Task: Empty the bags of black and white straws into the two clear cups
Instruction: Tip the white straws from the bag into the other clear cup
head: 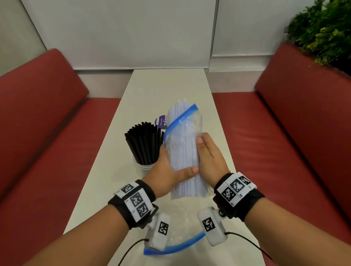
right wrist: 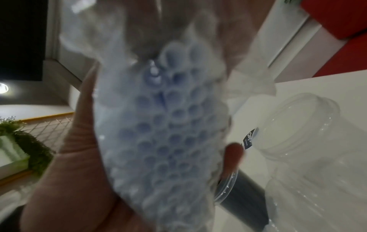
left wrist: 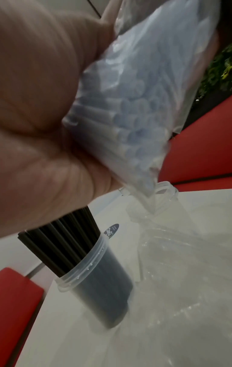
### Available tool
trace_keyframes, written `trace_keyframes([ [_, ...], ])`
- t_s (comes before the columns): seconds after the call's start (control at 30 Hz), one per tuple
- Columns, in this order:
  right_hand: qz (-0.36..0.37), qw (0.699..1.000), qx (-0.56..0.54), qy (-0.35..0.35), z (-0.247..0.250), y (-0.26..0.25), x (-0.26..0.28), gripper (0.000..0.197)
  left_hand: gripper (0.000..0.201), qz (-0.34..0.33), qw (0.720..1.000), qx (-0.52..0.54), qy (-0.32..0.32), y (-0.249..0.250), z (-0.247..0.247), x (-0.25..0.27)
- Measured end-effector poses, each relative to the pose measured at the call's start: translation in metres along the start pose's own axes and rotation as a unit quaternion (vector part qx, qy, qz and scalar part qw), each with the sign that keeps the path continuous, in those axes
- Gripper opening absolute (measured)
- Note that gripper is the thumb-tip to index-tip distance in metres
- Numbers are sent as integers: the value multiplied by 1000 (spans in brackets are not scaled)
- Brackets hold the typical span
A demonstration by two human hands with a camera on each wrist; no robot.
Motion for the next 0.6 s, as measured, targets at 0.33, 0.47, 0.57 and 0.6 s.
trace_keyframes([
  [0.33,5,972,193,-133,-11,27,13,32,97,57,997,41,12,-23,36,6],
  [0.47,-124,981,91,-119,-8,47,16,60,80,95,985,139,-43,-31,21,11],
  [0.57,-148,980,100,-83,-2,57,12,68,75,119,982,139,-50,-34,9,8],
  [0.6,-156,979,104,-75,1,61,11,66,72,126,981,136,-51,-36,5,6],
])
Point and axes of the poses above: each hand's wrist, its own x-axis away from the middle knuckle, its own z-axis out of the back of the hand, y = z × x, the point moved 7 cm from there along -x, towards the middle knuckle, and after that the axes turned 2 degrees about x, right-handed, at the moved point
